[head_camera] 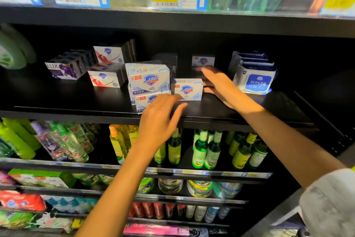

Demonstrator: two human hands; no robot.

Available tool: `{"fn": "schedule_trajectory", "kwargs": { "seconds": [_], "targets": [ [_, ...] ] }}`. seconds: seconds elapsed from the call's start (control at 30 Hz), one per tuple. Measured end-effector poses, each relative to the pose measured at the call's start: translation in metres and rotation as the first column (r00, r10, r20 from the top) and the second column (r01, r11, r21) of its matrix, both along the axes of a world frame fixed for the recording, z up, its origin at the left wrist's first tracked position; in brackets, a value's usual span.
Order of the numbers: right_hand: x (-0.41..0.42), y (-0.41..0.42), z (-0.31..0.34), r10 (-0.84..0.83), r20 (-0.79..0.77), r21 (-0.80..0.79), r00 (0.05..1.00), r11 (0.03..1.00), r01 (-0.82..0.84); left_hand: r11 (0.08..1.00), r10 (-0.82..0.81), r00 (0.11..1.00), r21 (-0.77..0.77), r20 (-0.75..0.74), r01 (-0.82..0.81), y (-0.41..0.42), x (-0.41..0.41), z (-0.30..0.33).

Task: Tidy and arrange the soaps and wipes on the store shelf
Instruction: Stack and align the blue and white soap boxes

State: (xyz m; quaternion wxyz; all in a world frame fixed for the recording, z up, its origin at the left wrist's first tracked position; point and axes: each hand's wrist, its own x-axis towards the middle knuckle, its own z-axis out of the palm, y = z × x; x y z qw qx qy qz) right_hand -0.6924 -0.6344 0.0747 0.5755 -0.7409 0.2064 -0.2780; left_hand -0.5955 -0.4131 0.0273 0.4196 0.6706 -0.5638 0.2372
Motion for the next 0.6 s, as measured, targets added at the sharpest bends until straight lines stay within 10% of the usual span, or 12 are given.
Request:
{"fn": "schedule_trajectory", "kwargs": {
  "seconds": [0.17,0.6],
  "targets": [
    [-0.009,0.007,-0.009,0.054,-0.122,-0.207,0.991,0.975,-0.078,0.954,0.185,0.975,-0.215,-0.123,-0.208,0.029,0.009,0.014],
    [-0.013,0.003,-0.014,-0.038,-0.088,-0.250,0.995,0.968,0.015,0.961,0.212,0.901,-0.089,-0.378,-0.264,0.042,0.045,0.028]
  ]
}}
